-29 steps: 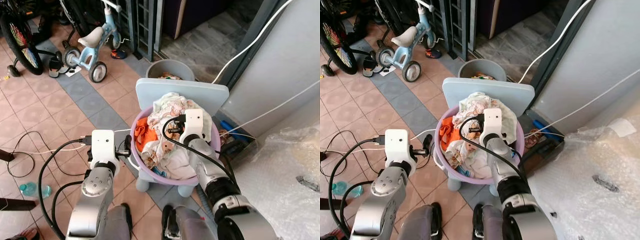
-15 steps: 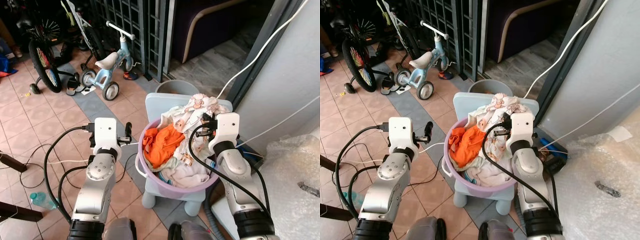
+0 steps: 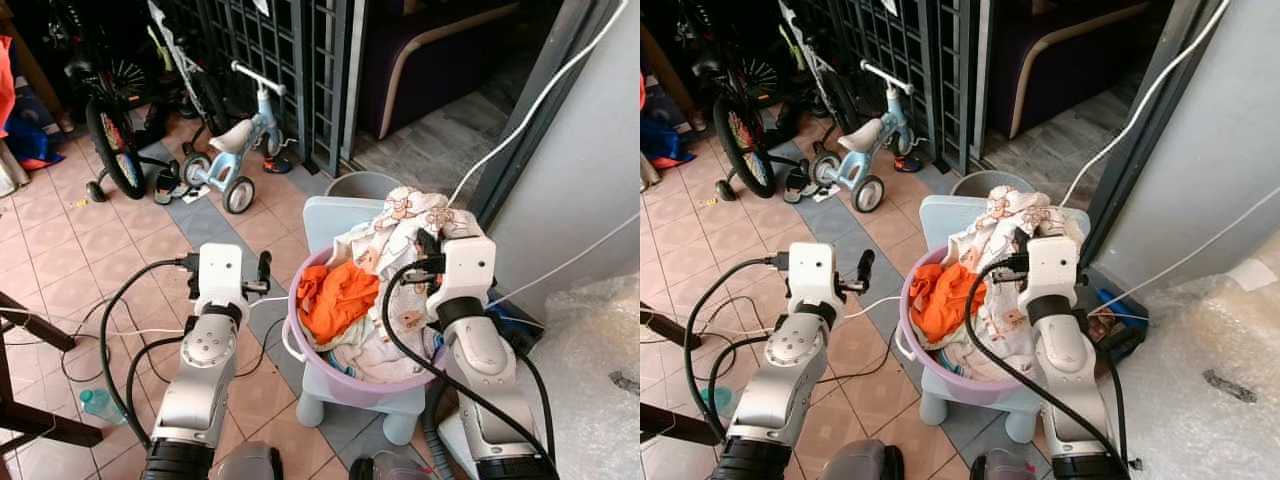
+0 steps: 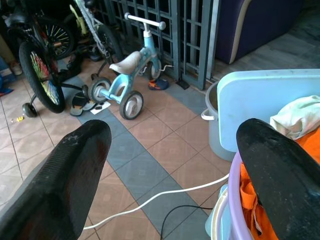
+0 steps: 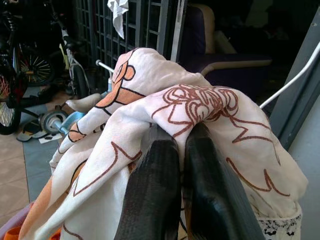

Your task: Clothes washing

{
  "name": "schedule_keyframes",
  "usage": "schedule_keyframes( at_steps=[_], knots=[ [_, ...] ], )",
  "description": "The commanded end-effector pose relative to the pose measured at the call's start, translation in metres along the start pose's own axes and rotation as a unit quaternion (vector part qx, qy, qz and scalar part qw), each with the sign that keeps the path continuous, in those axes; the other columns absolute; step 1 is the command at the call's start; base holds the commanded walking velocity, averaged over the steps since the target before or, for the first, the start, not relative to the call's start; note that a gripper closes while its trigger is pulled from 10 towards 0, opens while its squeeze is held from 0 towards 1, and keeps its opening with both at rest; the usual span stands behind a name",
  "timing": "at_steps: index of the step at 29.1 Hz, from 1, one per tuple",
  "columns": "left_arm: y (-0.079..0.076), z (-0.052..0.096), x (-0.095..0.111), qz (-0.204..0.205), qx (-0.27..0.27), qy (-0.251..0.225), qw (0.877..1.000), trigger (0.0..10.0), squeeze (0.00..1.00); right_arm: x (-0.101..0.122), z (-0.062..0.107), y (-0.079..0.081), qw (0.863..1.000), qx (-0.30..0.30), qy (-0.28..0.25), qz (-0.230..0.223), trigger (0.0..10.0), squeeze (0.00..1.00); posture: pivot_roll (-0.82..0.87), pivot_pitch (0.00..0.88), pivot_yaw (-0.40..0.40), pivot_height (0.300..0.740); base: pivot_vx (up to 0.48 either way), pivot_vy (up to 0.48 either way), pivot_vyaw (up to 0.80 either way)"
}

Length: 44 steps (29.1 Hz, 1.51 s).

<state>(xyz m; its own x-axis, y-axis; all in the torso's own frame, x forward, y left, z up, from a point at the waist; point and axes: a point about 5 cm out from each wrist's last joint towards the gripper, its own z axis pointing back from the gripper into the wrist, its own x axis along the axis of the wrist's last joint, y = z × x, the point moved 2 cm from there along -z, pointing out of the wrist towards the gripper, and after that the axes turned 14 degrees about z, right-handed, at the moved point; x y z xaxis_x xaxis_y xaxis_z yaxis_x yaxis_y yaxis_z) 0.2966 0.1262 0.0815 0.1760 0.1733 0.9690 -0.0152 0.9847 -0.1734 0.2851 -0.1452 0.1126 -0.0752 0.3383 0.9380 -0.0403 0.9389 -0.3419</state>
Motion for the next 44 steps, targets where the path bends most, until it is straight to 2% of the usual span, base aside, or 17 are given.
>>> schedule_keyframes(
  at_steps=[1, 3, 4, 5, 6, 8, 9, 13, 15, 16, 17, 22, 25, 36, 44],
  knots=[
    [0.001, -0.001, 0.000, -0.005, 0.000, -0.001, 1.000, 10.0, 0.00, -0.003, 0.001, -0.004, 1.000, -0.010, 0.009, -0.004, 0.6, 0.00, -0.03, 0.000, 0.020, 0.740, -0.259, 0.000, 0.00],
    [0.002, -0.001, -0.003, -0.004, 0.000, 0.001, 1.000, 10.0, 0.00, -0.004, 0.000, -0.003, 1.000, -0.006, 0.010, -0.002, 0.9, 0.00, -0.03, 0.000, 0.018, 0.740, -0.319, 0.000, 0.00],
    [0.002, -0.001, -0.003, -0.004, 0.000, 0.002, 1.000, 10.0, 0.00, -0.003, -0.001, -0.002, 1.000, -0.005, 0.009, -0.001, 1.7, 0.00, -0.03, 0.000, 0.019, 0.740, -0.319, 0.000, 0.00],
    [0.002, -0.001, -0.003, -0.004, 0.000, 0.001, 1.000, 10.0, 0.00, -0.002, -0.002, -0.002, 1.000, -0.005, 0.008, -0.001, 1.7, 0.00, -0.03, 0.000, 0.020, 0.740, -0.319, 0.000, 0.00],
    [0.001, -0.001, -0.003, -0.004, 0.000, 0.001, 1.000, 10.0, 0.00, -0.001, -0.004, -0.003, 1.000, -0.006, 0.006, -0.001, 3.3, 0.00, -0.03, 0.000, 0.021, 0.740, -0.322, 0.000, 0.00],
    [0.001, -0.001, -0.003, -0.004, 0.000, 0.001, 1.000, 10.0, 0.00, 0.000, -0.005, -0.003, 1.000, -0.007, 0.005, 0.000, 3.3, 0.00, -0.03, 0.000, 0.021, 0.740, -0.322, 0.000, 0.00],
    [0.001, -0.003, -0.002, -0.005, 0.001, -0.001, 1.000, 10.0, 0.00, 0.003, -0.009, -0.005, 1.000, -0.010, 0.001, 0.002, 4.0, 0.00, -0.03, 0.000, 0.024, 0.740, -0.319, 0.000, 0.00],
    [0.001, -0.004, -0.001, -0.005, 0.002, -0.003, 1.000, 10.0, 0.00, 0.006, -0.013, -0.006, 1.000, -0.012, -0.004, 0.001, 4.4, 0.00, -0.03, 0.000, 0.024, 0.740, -0.320, 0.000, 0.00],
    [0.001, -0.005, 0.000, -0.005, 0.002, -0.005, 1.000, 10.0, 0.00, 0.007, -0.014, -0.007, 1.000, -0.012, -0.006, 0.002, 5.0, 0.00, -0.03, 0.000, 0.026, 0.740, -0.317, 0.000, 0.00],
    [0.001, -0.005, 0.000, -0.005, 0.002, -0.005, 1.000, 10.0, 0.00, 0.007, -0.015, -0.007, 1.000, -0.012, -0.007, 0.003, 5.0, 0.00, -0.03, 0.000, 0.026, 0.740, -0.315, 0.000, 0.00],
    [0.001, -0.005, 0.000, -0.004, 0.000, -0.008, 1.000, 10.0, 0.00, 0.007, -0.015, -0.007, 1.000, -0.012, -0.007, 0.003, 10.0, 0.00, -0.03, 0.000, 0.028, 0.740, 0.000, 0.000, 0.00],
    [-0.003, -0.005, 0.002, 0.005, -0.016, -0.015, 1.000, 10.0, 0.00, 0.007, -0.018, -0.008, 1.000, -0.019, -0.002, 0.003, 10.0, 0.00, -0.04, 0.000, 0.029, 0.740, 0.000, 0.000, 0.00],
    [-0.004, -0.005, 0.004, 0.003, -0.028, -0.018, 0.999, 10.0, 0.00, 0.007, -0.021, -0.010, 1.000, -0.025, 0.006, -0.006, 10.0, 0.00, -0.04, 0.000, 0.030, 0.740, 0.000, 0.000, -0.79],
    [-0.008, -0.006, 0.007, 0.013, -0.041, -0.025, 0.999, 10.0, 0.00, 0.013, -0.030, -0.023, 0.999, -0.040, -0.011, 0.017, 10.0, 0.00, -0.04, 0.000, 0.028, 0.740, 0.000, 0.000, -0.78],
    [-0.009, -0.005, 0.007, 0.033, -0.045, -0.027, 0.998, 10.0, 0.00, 0.011, -0.030, -0.023, 0.999, -0.047, -0.006, 0.018, 10.0, 0.00, -0.04, 0.000, 0.029, 0.740, 0.000, 0.000, -0.78]
  ],
)
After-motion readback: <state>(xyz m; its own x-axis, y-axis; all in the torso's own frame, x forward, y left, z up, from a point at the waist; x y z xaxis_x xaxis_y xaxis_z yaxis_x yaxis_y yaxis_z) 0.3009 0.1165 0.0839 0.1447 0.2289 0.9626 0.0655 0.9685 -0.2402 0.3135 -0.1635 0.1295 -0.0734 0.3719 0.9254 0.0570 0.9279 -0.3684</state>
